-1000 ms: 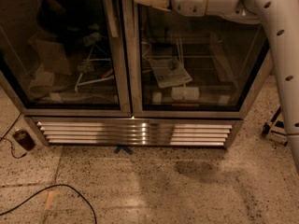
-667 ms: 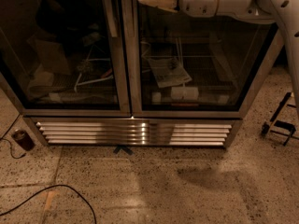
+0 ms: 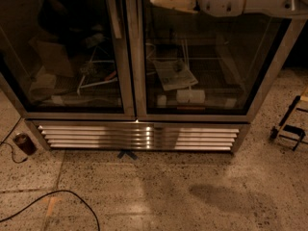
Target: Pick orange can from middle drawer and place on counter
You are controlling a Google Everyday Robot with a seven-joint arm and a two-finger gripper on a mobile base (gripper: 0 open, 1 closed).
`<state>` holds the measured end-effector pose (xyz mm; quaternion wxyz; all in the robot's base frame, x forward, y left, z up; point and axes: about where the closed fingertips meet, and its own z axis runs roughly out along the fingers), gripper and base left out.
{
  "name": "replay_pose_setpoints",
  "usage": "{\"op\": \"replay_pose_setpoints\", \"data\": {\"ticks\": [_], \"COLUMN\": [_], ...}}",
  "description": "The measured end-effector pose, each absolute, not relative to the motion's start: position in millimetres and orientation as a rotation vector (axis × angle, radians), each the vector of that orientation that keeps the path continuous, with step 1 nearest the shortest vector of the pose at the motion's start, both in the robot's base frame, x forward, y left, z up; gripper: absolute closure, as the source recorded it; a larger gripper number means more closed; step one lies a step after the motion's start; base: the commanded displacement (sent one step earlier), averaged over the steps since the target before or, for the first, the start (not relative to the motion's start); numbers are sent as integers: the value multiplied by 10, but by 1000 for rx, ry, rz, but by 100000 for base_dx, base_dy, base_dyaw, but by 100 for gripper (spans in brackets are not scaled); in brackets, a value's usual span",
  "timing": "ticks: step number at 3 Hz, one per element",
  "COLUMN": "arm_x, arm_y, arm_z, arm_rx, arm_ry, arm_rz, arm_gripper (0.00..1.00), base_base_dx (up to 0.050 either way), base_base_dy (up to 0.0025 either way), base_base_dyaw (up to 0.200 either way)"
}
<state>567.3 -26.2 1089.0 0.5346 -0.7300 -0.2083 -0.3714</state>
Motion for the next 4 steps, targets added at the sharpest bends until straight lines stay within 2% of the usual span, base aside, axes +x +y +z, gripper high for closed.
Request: {"op": "replay_pose_setpoints", "data": {"ticks": [1,2,4], "arm_x": [5518,5435,5435], "arm_y": [-297,-319,-318], "arm_z": [10915,10937,10937], "arm_rx": [-1898,-1964,-1964], "arm_ry": [-483,-447,-447], "arm_rz": [-963,-958,-958], "arm_gripper": [100,73,27], "base_base_dx": [0,0,0], "base_base_dy": [0,0,0], "base_base_dyaw": [0,0,0]}}
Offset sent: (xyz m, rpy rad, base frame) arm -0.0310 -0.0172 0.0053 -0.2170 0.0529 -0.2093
